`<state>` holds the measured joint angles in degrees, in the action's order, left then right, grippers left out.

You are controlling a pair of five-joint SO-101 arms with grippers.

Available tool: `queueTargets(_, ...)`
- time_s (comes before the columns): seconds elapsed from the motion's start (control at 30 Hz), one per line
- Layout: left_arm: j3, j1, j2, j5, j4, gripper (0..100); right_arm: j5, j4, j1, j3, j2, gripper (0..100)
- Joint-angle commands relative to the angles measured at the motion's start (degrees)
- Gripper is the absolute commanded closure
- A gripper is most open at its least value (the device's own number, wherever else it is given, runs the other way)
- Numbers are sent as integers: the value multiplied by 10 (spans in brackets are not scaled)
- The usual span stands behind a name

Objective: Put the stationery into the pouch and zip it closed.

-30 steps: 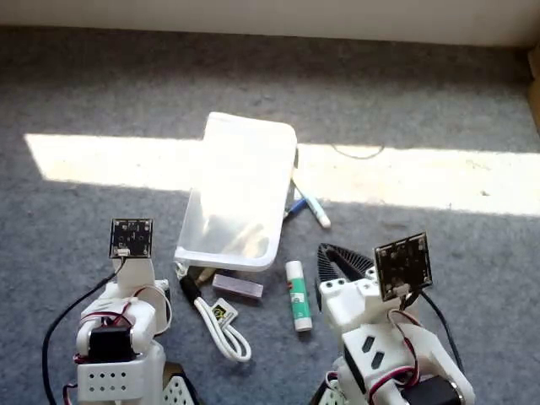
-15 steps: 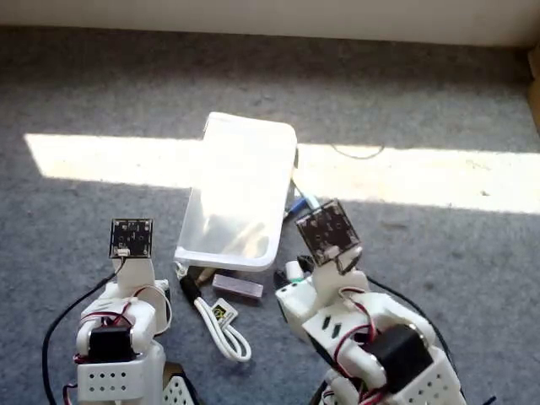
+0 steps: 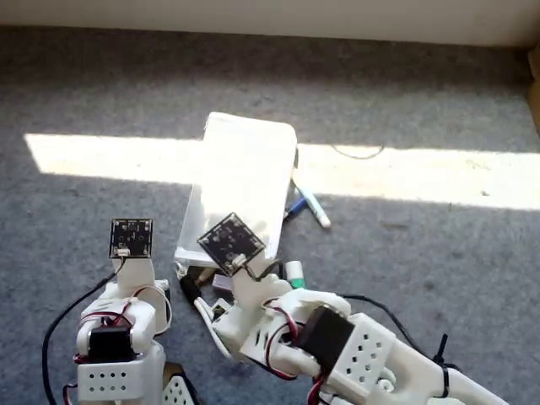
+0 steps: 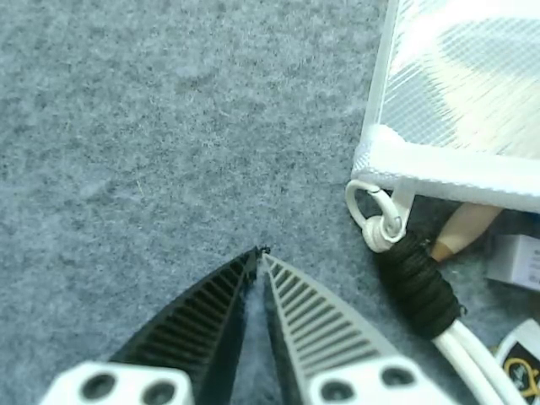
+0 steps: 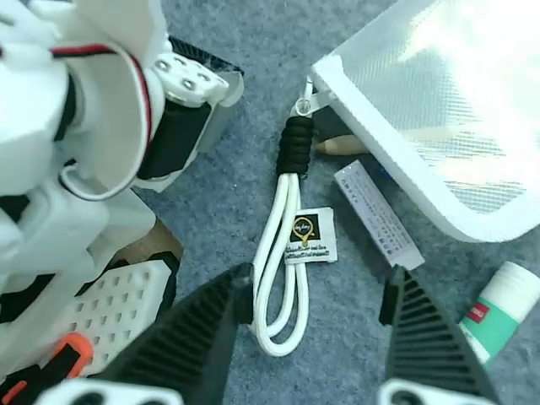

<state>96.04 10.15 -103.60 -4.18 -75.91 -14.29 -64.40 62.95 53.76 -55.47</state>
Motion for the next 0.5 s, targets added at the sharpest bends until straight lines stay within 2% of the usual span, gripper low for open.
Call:
queueTargets(0.0, 12, 7, -4, -4, -2, 993, -6, 69, 17, 17, 40, 758)
queueTargets(0.3, 12, 7, -4, -4, -2, 993, -6, 136, 53, 35, 136, 758)
queueTargets(0.47, 12, 7, -4, -4, -2, 993, -6, 139, 53, 35, 194, 758)
